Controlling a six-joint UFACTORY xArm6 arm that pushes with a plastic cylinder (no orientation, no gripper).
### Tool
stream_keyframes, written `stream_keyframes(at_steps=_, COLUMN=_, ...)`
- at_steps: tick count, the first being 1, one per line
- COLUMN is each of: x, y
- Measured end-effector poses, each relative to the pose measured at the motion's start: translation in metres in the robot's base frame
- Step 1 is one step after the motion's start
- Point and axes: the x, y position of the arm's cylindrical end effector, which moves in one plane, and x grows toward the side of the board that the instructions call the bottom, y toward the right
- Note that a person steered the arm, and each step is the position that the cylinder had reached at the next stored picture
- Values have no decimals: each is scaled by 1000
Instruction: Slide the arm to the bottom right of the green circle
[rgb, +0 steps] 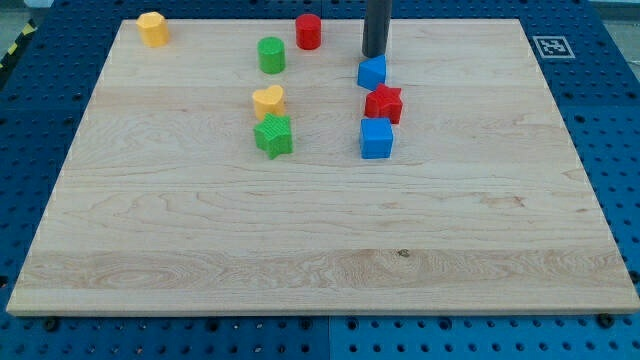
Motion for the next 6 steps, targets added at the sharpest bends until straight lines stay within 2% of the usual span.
stream_keyframes(at_steps=3, x=3, y=-25)
stream_keyframes(at_steps=6, x=55, y=-120)
